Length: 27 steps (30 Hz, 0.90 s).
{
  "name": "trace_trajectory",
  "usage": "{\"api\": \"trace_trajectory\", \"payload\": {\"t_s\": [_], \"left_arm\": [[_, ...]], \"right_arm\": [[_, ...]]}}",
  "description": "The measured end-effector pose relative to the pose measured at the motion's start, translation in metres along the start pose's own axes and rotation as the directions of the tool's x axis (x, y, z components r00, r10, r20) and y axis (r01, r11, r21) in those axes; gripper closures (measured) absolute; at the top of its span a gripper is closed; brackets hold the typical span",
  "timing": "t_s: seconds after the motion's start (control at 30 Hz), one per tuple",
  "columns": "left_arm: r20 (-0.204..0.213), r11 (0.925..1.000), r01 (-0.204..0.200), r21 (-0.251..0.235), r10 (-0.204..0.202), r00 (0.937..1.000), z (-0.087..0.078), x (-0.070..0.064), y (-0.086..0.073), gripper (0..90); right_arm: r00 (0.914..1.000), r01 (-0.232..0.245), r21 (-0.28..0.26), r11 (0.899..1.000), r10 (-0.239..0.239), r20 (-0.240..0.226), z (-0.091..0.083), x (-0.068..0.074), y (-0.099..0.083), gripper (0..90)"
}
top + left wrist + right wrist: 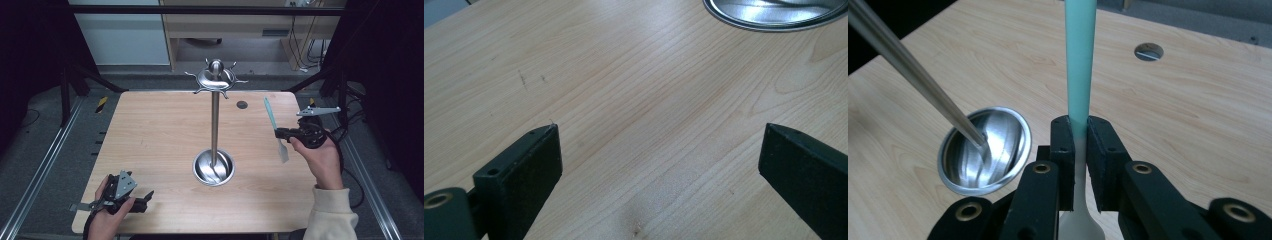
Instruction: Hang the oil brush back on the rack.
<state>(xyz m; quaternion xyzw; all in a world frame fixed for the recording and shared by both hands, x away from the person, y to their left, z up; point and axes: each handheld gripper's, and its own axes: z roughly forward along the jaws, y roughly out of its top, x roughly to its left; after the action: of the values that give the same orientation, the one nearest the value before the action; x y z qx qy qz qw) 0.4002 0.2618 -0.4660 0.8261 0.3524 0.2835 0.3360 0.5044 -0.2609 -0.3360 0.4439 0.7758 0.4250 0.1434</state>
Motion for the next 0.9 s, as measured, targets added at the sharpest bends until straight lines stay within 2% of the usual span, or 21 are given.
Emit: {"api": "trace_trajectory", "payload": {"t_s": [0.17,0.3,0.7,0.9], "left_arm": [[0.001,1.0,0.0,0.004,0.0,1.0,0.0,0.001,0.0,3.3],[0.0,1.0,-0.002,0.005,0.002,1.0,-0.001,0.001,0.0,3.3],[-0.003,1.0,0.003,-0.002,-0.003,1.0,-0.001,0.001,0.0,3.3],[-0.001,1.0,0.001,0.001,-0.001,1.0,-0.001,0.002,0.0,3.3]], "right_arm": [[0.9999,0.007,-0.036,0.999,-0.008,-0.011,-0.008,0.004,0.001,82.3],[0.9992,0.002,-0.092,0.996,-0.005,-0.04,-0.016,0.007,0.001,82.3],[0.9989,0.017,-0.137,0.99,-0.022,-0.041,-0.023,0.011,0.003,82.3],[0.9983,0.029,-0.18,0.983,-0.038,-0.045,-0.027,0.012,0.003,82.4]]}}
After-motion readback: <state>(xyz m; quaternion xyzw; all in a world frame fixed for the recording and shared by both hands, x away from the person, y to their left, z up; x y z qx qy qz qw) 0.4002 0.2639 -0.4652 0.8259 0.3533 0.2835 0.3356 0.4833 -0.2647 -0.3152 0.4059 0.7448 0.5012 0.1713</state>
